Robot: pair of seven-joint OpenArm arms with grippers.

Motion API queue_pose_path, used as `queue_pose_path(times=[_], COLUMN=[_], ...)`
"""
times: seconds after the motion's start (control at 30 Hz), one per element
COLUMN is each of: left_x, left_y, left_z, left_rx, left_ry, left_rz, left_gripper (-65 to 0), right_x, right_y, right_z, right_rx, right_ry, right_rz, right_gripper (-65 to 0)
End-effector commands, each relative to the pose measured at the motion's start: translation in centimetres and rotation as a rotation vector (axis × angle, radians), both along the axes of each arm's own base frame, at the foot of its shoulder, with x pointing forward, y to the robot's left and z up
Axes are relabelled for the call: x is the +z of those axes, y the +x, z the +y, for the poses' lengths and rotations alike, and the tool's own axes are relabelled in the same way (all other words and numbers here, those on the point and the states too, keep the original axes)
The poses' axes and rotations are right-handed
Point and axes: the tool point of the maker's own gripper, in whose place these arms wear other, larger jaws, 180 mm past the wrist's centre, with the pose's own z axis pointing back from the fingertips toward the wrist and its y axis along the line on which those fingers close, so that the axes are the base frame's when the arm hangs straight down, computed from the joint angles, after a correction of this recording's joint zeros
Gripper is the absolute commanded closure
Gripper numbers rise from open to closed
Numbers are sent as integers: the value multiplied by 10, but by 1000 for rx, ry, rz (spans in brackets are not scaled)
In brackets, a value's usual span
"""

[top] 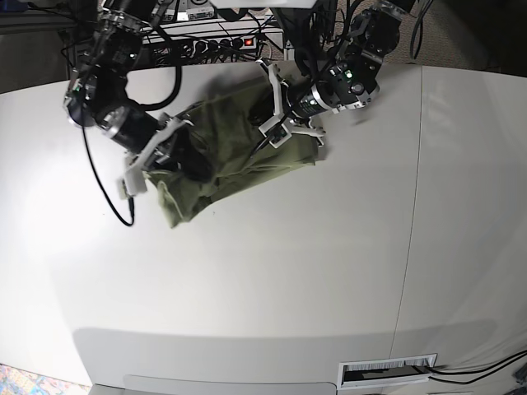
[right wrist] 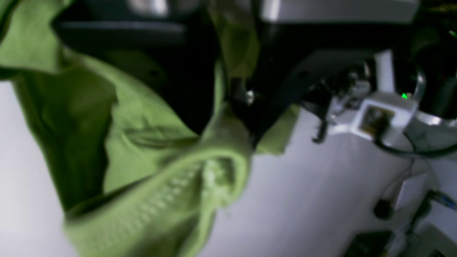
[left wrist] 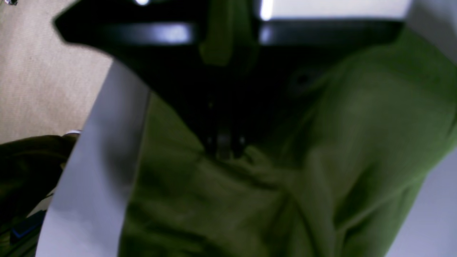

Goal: Fold the T-shirt properly
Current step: 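Lift the collar end with the right gripper and fold it toward the left gripper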

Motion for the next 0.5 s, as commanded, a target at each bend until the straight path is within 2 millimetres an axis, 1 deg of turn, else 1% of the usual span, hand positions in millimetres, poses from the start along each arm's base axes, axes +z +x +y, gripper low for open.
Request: queue_pose_path(times=[0.0, 0.13, 0.23, 0.33, 0.47], left_x=[4, 3, 7, 12, 18], left_y=[1, 1, 1, 5, 21], left_z=[-2, -1, 2, 8, 27], left_rx=[-4, -8, -17, -13, 88], left_ry=[2, 14, 42, 99, 191], left_rz=[-11, -7, -9, -37, -89], left_gripper=[0, 0, 0, 0, 0], right_x=[18, 19, 22, 24, 23], right_y=[9, 7, 4, 2, 2], right_z=[11, 48, 67, 75, 76], right_rx=[13, 86, 126, 145, 149], right_ry=[32, 67, 95, 106, 106], right_rz=[-66, -67, -70, -71, -70], right_gripper=[0, 0, 0, 0, 0])
